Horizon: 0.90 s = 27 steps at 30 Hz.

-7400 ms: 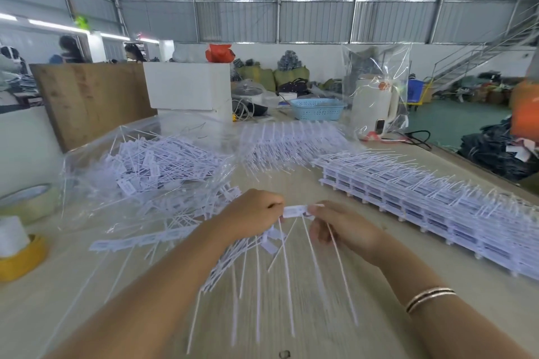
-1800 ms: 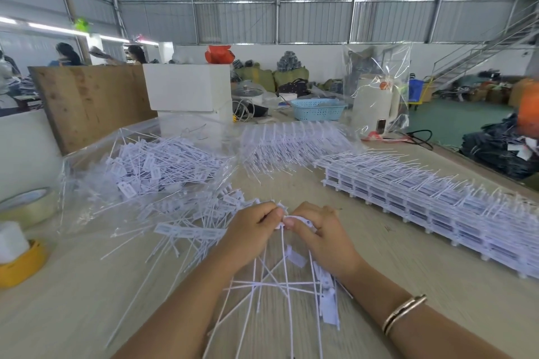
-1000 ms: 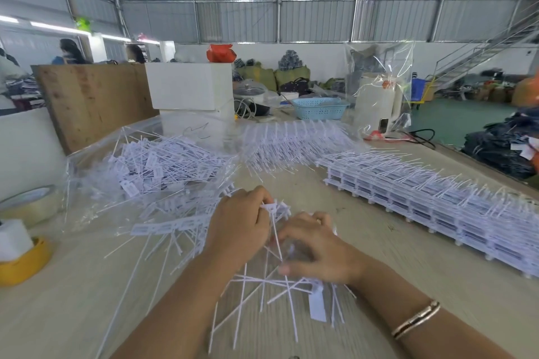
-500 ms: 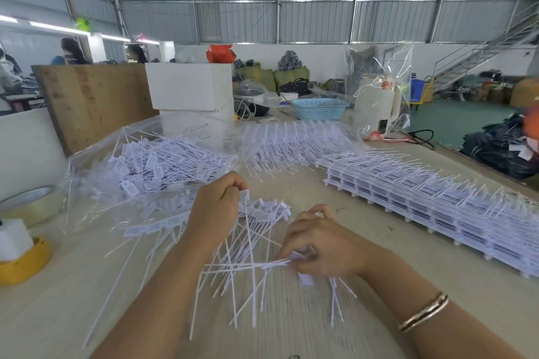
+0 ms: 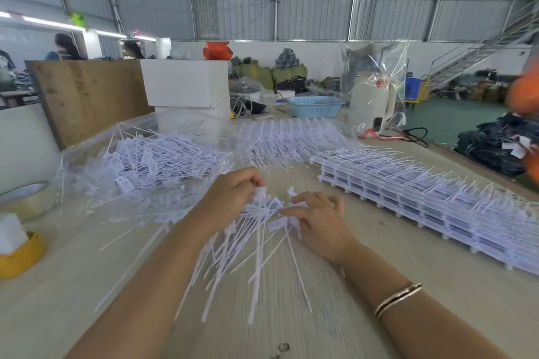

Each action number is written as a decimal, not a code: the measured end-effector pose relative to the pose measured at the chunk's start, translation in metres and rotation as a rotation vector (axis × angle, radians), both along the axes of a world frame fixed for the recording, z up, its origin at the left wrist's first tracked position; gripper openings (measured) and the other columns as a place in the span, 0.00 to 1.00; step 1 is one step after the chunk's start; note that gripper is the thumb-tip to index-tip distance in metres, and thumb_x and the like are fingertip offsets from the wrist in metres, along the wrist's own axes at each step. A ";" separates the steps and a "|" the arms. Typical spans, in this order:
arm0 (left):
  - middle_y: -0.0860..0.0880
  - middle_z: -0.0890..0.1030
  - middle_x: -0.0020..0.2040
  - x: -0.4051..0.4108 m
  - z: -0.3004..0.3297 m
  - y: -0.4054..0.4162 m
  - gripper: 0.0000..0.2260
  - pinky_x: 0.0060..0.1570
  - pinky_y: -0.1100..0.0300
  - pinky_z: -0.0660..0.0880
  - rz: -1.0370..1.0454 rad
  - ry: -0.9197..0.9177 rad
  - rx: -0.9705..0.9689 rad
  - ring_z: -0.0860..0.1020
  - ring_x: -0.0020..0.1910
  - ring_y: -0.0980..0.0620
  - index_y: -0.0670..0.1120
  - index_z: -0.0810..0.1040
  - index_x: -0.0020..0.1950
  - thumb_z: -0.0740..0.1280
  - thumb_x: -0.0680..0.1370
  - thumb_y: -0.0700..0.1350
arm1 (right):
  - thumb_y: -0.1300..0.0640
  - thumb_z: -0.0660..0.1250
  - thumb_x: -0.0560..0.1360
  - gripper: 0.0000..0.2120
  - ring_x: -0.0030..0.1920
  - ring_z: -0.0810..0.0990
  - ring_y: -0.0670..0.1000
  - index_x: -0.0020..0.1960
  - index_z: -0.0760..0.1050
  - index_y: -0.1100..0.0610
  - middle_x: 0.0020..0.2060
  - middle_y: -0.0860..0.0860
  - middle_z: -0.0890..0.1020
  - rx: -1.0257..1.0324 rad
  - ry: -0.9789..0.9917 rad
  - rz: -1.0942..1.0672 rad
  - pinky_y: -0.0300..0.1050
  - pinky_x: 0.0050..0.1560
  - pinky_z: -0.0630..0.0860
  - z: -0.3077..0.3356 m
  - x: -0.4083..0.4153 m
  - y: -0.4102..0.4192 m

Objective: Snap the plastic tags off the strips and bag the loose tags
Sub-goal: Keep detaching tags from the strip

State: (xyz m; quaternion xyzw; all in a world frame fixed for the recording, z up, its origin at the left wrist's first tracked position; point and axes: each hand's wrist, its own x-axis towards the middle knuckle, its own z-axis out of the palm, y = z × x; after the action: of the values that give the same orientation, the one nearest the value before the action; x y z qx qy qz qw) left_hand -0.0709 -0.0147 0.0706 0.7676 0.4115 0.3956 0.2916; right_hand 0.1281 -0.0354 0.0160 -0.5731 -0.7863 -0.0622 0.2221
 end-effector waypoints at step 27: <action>0.51 0.67 0.29 0.026 -0.034 -0.005 0.16 0.33 0.58 0.61 0.081 0.177 0.083 0.66 0.29 0.54 0.46 0.70 0.35 0.57 0.82 0.47 | 0.56 0.66 0.77 0.11 0.37 0.75 0.39 0.41 0.75 0.41 0.33 0.35 0.78 -0.076 0.789 0.302 0.54 0.52 0.66 0.003 -0.018 -0.016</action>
State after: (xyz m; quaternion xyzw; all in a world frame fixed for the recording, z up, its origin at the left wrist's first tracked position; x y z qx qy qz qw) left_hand -0.0447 -0.0194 0.0367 0.7937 0.4497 0.3543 0.2056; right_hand 0.1098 -0.0519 0.0195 -0.4392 -0.7178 0.2244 0.4914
